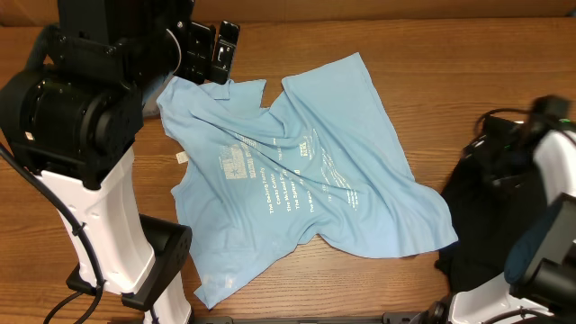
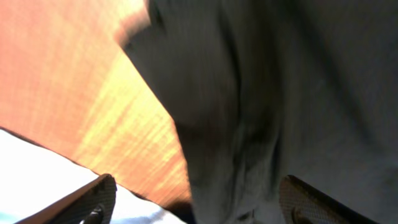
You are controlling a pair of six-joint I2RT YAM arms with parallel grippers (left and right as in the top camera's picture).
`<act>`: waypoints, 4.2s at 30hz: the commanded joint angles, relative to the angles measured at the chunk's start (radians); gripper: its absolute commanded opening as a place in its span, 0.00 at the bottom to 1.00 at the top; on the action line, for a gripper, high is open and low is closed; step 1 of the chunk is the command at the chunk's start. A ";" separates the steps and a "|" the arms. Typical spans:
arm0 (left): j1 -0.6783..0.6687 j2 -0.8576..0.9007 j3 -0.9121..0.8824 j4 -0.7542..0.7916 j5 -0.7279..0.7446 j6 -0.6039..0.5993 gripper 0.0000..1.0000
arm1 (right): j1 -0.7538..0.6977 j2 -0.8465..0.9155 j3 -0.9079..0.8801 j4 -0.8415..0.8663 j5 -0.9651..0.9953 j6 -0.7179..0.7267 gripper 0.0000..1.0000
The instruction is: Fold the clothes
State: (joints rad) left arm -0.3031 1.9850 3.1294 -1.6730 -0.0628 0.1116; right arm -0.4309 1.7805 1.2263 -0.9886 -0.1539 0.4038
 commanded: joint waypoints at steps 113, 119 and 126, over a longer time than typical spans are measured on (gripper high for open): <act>0.002 -0.054 -0.321 -0.016 0.135 0.023 1.00 | 0.257 0.347 0.440 0.319 0.041 -0.222 0.66; 0.002 -0.054 -0.328 -0.016 0.134 0.023 1.00 | 0.257 0.407 0.440 0.333 0.040 -0.222 0.63; 0.002 -0.054 -0.328 -0.014 0.134 0.023 1.00 | 0.282 0.453 0.430 0.284 0.010 -0.222 0.53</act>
State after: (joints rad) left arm -0.3031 1.9251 2.8071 -1.6875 0.0780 0.1154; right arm -0.1661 2.2150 1.6600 -0.6968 -0.1276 0.1852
